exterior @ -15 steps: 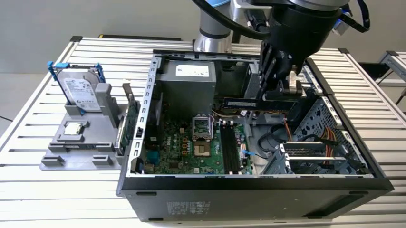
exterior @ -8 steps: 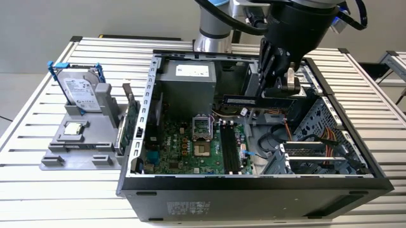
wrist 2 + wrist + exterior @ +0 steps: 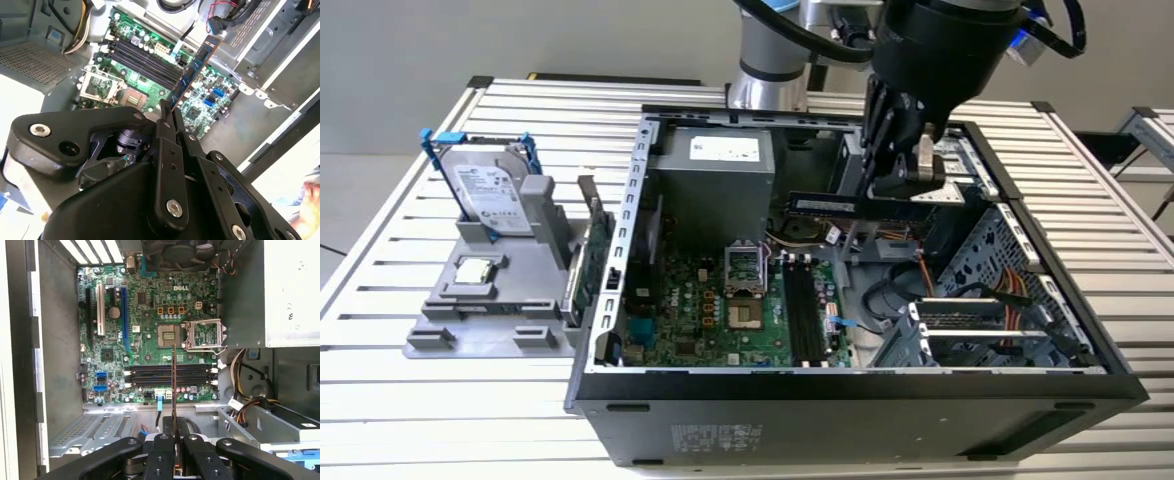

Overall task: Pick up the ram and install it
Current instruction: 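Pick up the ram and move it above insertion slot, then insert the ram into the slot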

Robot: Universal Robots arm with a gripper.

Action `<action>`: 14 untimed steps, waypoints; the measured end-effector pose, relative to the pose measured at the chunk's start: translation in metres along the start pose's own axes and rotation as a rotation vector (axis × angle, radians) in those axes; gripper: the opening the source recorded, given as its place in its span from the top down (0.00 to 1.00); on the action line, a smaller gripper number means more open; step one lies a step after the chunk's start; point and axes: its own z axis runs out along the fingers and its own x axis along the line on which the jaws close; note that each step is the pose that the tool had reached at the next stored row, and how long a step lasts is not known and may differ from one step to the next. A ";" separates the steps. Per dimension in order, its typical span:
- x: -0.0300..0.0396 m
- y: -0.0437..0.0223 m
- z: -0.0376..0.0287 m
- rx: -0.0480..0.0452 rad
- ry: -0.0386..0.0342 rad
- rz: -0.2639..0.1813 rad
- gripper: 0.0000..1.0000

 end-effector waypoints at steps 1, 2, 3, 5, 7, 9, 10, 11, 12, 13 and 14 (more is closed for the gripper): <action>-0.0010 0.0001 0.0000 0.0000 0.0000 0.002 1.00; -0.0020 0.0001 0.0000 0.0001 -0.0001 0.005 1.00; -0.0030 0.0002 0.0000 0.0001 -0.0001 0.007 1.00; -0.0049 0.0003 0.0001 0.0001 -0.0002 0.011 1.00; -0.0066 0.0004 0.0001 0.0002 -0.0003 0.013 1.00; -0.0084 0.0005 0.0001 0.0002 -0.0003 0.015 1.00; -0.0092 0.0005 0.0001 0.0002 -0.0003 0.015 1.00; -0.0100 0.0006 0.0002 0.0002 -0.0003 0.016 1.00; -0.0107 0.0006 0.0002 0.0002 -0.0004 0.016 1.00; -0.0114 0.0007 0.0002 0.0002 -0.0004 0.016 1.00; -0.0121 0.0007 0.0002 0.0002 -0.0003 0.016 1.00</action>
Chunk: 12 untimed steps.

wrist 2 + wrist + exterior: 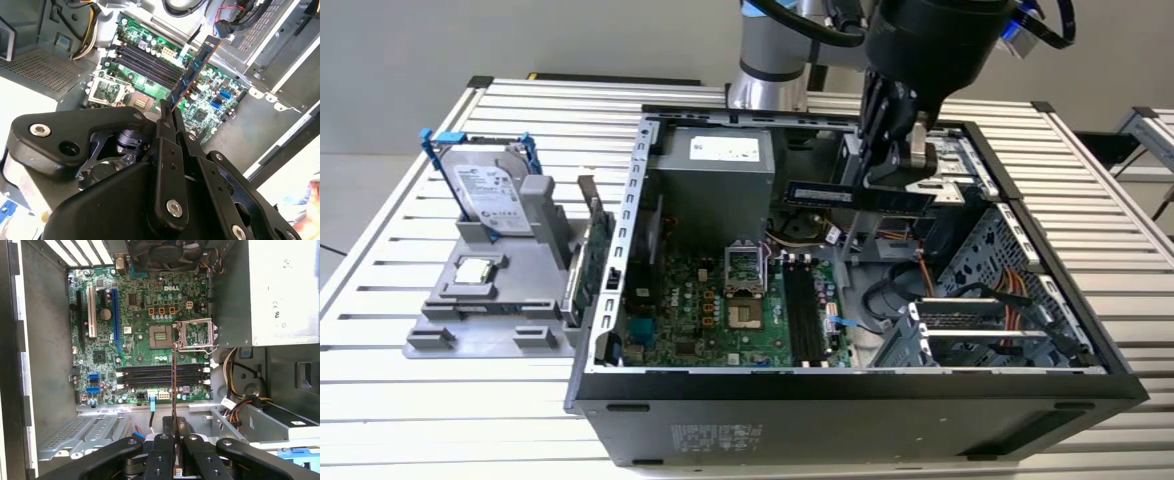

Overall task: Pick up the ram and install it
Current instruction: 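Insert the ram into the slot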

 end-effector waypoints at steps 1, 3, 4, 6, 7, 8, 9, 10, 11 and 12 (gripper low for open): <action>-0.0007 0.0000 0.0000 0.0000 -0.0001 0.000 1.00; -0.0018 0.0000 0.0000 0.0000 0.0000 0.000 1.00; -0.0023 -0.0001 0.0001 0.0000 0.0000 0.000 1.00; -0.0031 -0.0002 0.0001 0.0000 -0.0001 0.000 1.00; -0.0034 -0.0002 0.0001 0.0000 -0.0001 0.000 1.00; -0.0037 -0.0002 0.0001 0.0000 0.0000 0.000 1.00; -0.0040 -0.0002 0.0001 0.0000 0.0000 0.000 1.00; -0.0044 -0.0002 0.0001 0.0000 0.0000 0.000 1.00; -0.0046 -0.0002 0.0001 0.0000 0.0000 0.000 1.00; -0.0048 -0.0002 0.0001 0.0000 -0.0001 0.000 1.00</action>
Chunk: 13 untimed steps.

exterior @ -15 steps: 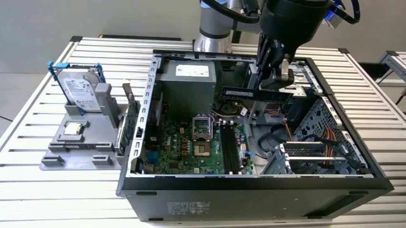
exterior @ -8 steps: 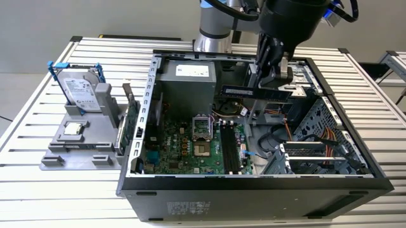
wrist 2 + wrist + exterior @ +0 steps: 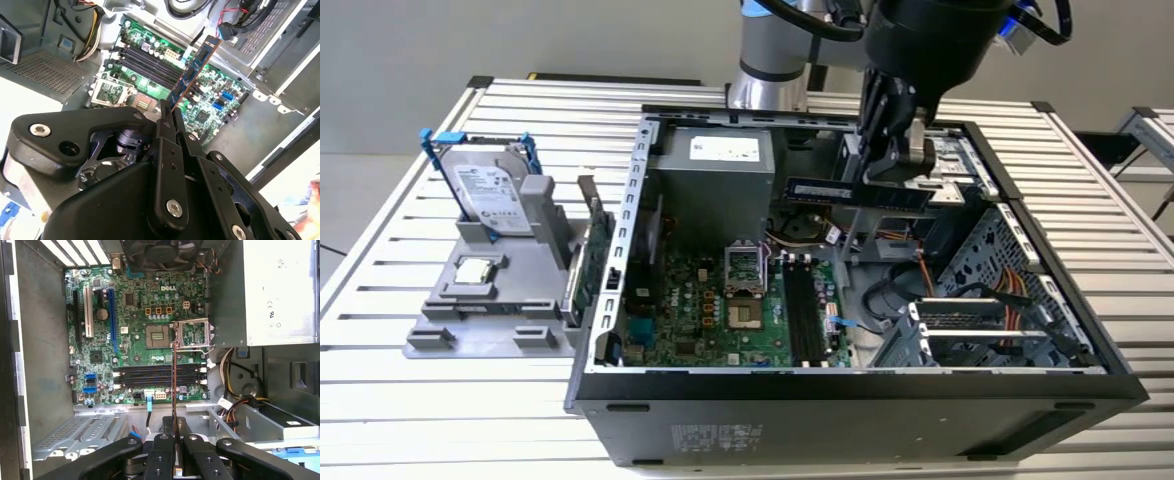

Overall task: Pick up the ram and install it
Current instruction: 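Insert the ram into the slot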

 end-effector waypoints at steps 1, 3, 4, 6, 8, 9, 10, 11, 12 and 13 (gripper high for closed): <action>-0.0003 0.0000 0.0000 0.0000 0.0000 0.000 1.00; -0.0004 0.0000 0.0000 0.0000 0.0000 0.000 1.00; -0.0004 0.0000 0.0000 0.0000 0.0000 0.000 1.00; -0.0004 0.0000 0.0000 0.0000 0.0000 0.000 1.00; -0.0004 0.0000 0.0000 0.0000 0.0001 0.000 1.00; -0.0004 0.0000 0.0000 0.0000 0.0000 0.000 1.00; -0.0005 0.0000 0.0000 0.0000 0.0001 0.000 1.00; -0.0005 0.0000 0.0000 0.0000 0.0000 0.000 1.00; -0.0005 0.0000 0.0000 0.0000 0.0001 0.000 1.00; -0.0005 0.0001 0.0000 0.0000 0.0000 0.002 1.00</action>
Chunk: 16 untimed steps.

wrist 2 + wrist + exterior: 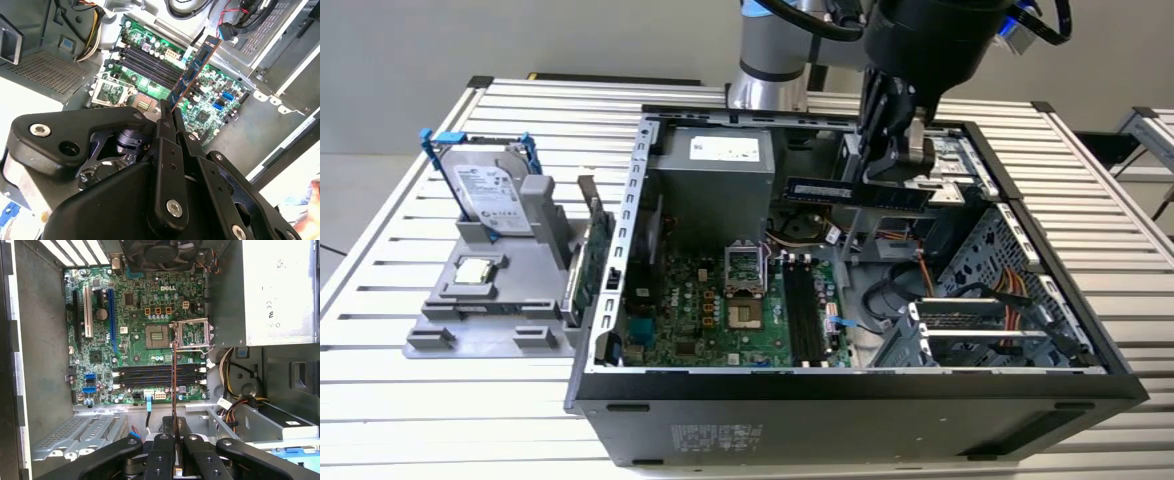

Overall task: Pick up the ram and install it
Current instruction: 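Insert the ram into the slot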

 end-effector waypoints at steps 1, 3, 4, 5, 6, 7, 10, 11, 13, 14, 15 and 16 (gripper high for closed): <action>0.0000 0.0000 0.0000 0.0001 -0.0002 0.004 1.00; -0.0001 0.0000 0.0000 0.0003 -0.0005 0.018 1.00; -0.0001 -0.0001 0.0001 0.0005 -0.0008 0.030 1.00; -0.0001 -0.0001 0.0000 0.0006 -0.0009 0.042 1.00; -0.0001 -0.0001 0.0000 0.0009 -0.0011 0.053 1.00; -0.0001 -0.0001 0.0000 0.0010 -0.0014 0.064 1.00; 0.0000 -0.0001 0.0000 0.0016 -0.0022 0.098 1.00; 0.0000 -0.0001 0.0000 0.0018 -0.0025 0.109 1.00; 0.0000 -0.0001 0.0000 0.0021 -0.0031 0.131 1.00; 0.0000 -0.0001 0.0000 0.0023 -0.0033 0.142 1.00; 0.0000 -0.0001 0.0000 0.0025 -0.0036 0.153 1.00; 0.0000 -0.0001 0.0000 0.0027 -0.0038 0.164 1.00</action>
